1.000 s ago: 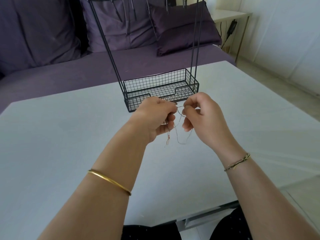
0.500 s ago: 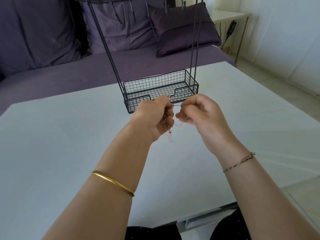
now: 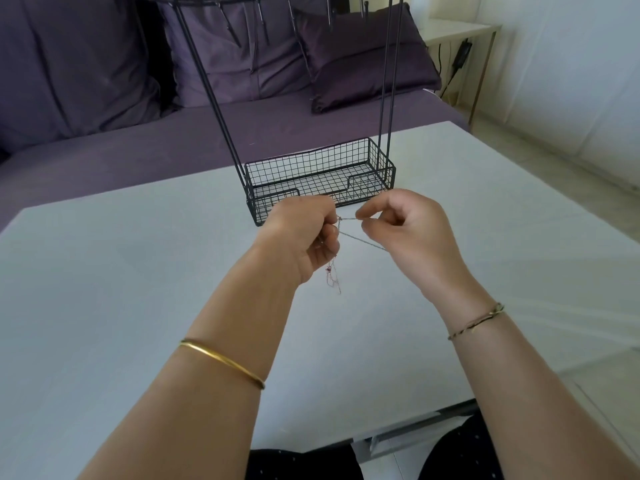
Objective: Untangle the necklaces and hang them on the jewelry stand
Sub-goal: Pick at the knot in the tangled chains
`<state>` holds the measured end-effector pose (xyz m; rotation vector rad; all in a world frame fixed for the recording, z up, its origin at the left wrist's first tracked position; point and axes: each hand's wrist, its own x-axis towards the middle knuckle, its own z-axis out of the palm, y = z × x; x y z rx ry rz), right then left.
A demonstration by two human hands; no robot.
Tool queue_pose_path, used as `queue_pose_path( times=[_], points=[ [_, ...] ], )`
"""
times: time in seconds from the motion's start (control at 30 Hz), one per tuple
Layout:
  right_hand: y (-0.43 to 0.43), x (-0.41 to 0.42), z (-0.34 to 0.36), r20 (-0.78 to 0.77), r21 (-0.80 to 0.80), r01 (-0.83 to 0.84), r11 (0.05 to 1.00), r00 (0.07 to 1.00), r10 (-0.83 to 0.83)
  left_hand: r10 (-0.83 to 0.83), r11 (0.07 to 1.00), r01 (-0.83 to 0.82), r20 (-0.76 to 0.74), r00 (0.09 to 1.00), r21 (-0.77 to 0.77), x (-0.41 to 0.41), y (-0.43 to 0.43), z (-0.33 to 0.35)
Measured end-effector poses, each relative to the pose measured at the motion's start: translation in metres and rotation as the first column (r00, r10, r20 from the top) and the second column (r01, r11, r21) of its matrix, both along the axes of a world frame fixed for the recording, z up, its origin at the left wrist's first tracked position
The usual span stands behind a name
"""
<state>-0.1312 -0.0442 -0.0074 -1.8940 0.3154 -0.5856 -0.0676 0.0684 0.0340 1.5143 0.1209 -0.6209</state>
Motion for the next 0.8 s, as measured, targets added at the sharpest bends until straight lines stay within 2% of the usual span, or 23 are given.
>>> queue_pose_path(
  times=[0.1, 0.2, 0.37, 0.47, 0.53, 0.7, 0.8],
  points=[
    [0.0043, 0.0016, -0.0017, 0.061, -0.081, 0.037, 0.996, 0.998, -0.032, 0.021, 0.999, -0.021, 0.017, 1.000, 0.025, -0.0016, -0.0008, 0.0009],
    [0.0061, 0.0016, -0.0007, 0.047, -0.084, 0.033, 0.996, 0.998, -0.029, 0.041, 0.998, -0.043, 0.050, 0.998, 0.044, -0.0033, -0.0020, 0.0015],
    [0.0103, 0.0020, 0.0014, -0.038, -0.033, -0.036, 0.999, 0.999, 0.035, 0.104, 0.994, -0.107, 0.112, 0.988, 0.020, -0.0048, -0.0032, 0.0025],
    [0.0093, 0.0011, 0.0011, -0.088, -0.022, -0.064, 0.998, 0.994, 0.062, 0.101, 0.992, -0.096, 0.059, 0.993, -0.077, -0.0036, 0.0000, 0.0046],
    [0.0074, -0.0008, -0.0001, -0.109, -0.009, -0.075, 0.997, 0.991, 0.073, 0.067, 0.995, -0.063, 0.042, 0.997, -0.083, -0.0033, 0.0029, 0.0054],
    [0.0060, -0.0005, 0.0010, -0.068, 0.161, -0.097, 0.982, 0.992, 0.109, 0.009, 0.999, -0.006, 0.070, 0.998, -0.048, -0.0043, 0.0051, 0.0047],
    [0.0060, 0.0023, 0.0019, -0.035, 0.166, -0.086, 0.982, 0.995, 0.093, -0.004, 1.000, 0.006, 0.087, 0.996, -0.025, -0.0042, 0.0038, 0.0034]
  ],
)
